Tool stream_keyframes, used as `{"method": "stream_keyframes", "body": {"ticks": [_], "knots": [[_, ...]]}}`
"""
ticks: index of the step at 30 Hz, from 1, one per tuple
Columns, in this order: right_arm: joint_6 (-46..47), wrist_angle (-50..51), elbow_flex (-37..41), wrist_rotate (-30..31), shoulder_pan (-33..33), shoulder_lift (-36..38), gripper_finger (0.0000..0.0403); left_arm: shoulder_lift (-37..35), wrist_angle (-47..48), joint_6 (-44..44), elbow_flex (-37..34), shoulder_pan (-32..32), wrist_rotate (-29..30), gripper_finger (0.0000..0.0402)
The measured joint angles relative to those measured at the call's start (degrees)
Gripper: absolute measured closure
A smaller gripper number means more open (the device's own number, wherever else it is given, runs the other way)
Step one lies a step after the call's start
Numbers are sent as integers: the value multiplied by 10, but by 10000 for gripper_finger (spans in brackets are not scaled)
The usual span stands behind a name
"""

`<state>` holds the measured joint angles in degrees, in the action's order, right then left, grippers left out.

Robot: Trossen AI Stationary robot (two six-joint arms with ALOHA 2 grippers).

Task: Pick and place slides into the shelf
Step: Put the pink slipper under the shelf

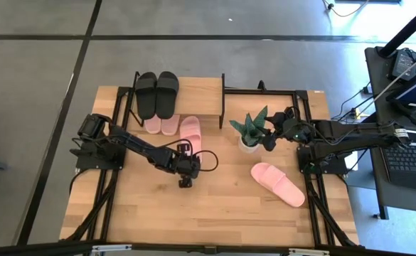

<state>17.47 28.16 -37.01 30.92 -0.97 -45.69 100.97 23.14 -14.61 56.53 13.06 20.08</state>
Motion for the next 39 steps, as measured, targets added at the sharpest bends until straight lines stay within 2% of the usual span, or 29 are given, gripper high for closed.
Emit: {"method": "stream_keyframes", "body": {"ticks": [4,7,13,21,39], "knots": [[0,0,0,0,0,0,171,0,0,1,0,0,1,393],[0,0,0,0,0,0,171,0,0,12,0,0,1,394],[3,0,0,0,0,0,171,0,21,95,12,-2,-1,398],[4,-1,0,0,0,0,171,0,67,142,13,-42,9,399],[5,-2,0,0,0,0,171,0,83,311,14,-138,42,400]]}}
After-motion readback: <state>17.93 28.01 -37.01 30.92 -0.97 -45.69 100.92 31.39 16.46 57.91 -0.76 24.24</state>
